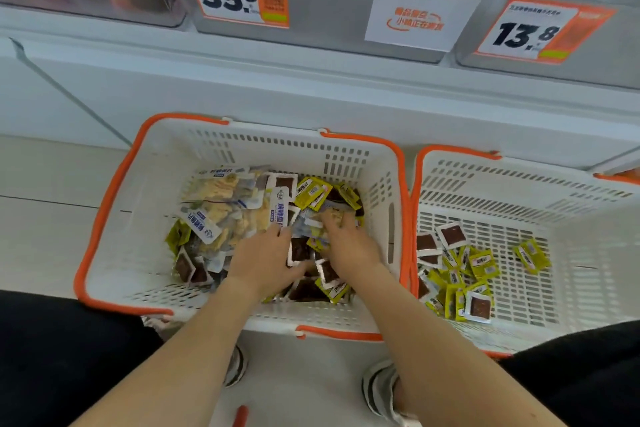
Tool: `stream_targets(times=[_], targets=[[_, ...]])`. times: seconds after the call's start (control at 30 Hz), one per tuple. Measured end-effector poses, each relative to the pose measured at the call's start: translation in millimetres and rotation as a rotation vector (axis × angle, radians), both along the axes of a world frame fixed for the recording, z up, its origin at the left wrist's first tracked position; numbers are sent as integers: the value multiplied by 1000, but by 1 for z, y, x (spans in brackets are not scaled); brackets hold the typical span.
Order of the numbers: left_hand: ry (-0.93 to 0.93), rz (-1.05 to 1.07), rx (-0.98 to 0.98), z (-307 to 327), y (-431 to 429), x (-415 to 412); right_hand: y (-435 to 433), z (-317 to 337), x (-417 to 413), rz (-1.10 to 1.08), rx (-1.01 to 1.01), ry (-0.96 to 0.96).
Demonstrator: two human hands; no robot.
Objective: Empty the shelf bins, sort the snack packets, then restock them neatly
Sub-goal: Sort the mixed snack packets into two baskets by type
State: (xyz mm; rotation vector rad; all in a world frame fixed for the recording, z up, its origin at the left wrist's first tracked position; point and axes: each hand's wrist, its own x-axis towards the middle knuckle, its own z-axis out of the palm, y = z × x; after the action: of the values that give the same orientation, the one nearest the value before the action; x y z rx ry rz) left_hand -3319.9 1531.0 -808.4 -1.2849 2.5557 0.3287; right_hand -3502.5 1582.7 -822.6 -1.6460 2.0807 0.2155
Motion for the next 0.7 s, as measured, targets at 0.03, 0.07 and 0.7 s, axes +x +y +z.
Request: stream_targets(times=[0.03, 0.07, 0.7], targets=[[74, 3, -47, 1, -2, -2, -4, 6, -1, -10, -27, 4], [108, -7, -80, 0, -6, -4, -8, 12, -2, -3, -43, 20], [455, 108, -467, 14, -39, 18, -1, 21, -7, -323, -291, -478]])
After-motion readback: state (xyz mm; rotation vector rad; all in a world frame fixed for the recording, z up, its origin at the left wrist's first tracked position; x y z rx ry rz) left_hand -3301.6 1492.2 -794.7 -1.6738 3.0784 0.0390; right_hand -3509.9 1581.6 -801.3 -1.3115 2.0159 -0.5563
